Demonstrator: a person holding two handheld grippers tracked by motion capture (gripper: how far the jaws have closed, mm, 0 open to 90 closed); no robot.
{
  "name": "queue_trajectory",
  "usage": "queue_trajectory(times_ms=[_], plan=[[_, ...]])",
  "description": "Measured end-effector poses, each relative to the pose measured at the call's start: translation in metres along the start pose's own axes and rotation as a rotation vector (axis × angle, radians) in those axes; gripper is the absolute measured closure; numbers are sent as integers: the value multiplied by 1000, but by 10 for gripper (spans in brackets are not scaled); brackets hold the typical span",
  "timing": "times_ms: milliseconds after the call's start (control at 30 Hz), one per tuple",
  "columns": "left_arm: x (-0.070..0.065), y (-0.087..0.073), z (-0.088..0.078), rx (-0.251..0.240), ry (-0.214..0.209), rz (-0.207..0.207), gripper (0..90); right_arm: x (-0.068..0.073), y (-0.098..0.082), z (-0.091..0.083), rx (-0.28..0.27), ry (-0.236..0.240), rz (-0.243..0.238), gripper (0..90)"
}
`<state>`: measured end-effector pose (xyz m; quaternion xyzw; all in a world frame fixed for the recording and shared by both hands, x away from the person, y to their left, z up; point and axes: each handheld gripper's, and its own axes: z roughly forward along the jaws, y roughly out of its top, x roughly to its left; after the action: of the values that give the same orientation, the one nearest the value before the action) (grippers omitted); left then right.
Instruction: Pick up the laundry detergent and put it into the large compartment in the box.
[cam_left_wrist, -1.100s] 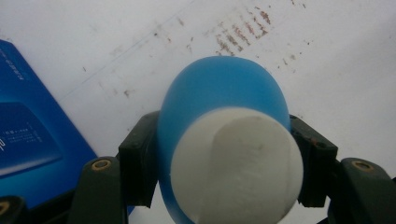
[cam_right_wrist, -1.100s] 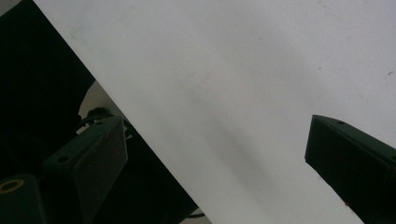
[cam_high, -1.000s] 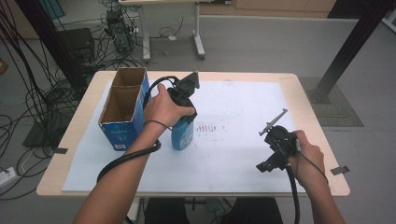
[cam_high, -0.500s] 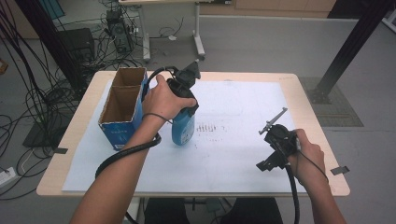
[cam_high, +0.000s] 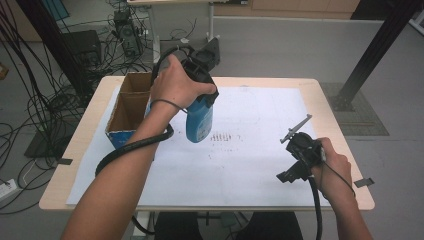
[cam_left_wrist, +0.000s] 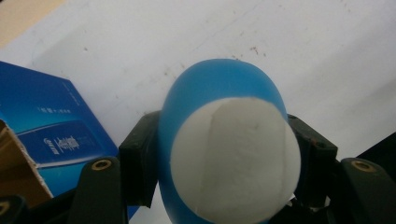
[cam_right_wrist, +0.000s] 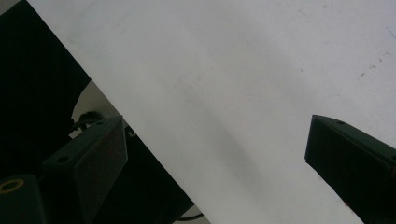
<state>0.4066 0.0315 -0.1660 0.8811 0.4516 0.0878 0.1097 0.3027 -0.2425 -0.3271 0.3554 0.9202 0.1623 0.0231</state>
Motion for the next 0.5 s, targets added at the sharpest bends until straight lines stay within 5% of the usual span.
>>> queue_trajectory(times_ms=[500], plan=[[-8,25,-76,-54,-2,14,378,0,0,-2,-9,-4,2,54]])
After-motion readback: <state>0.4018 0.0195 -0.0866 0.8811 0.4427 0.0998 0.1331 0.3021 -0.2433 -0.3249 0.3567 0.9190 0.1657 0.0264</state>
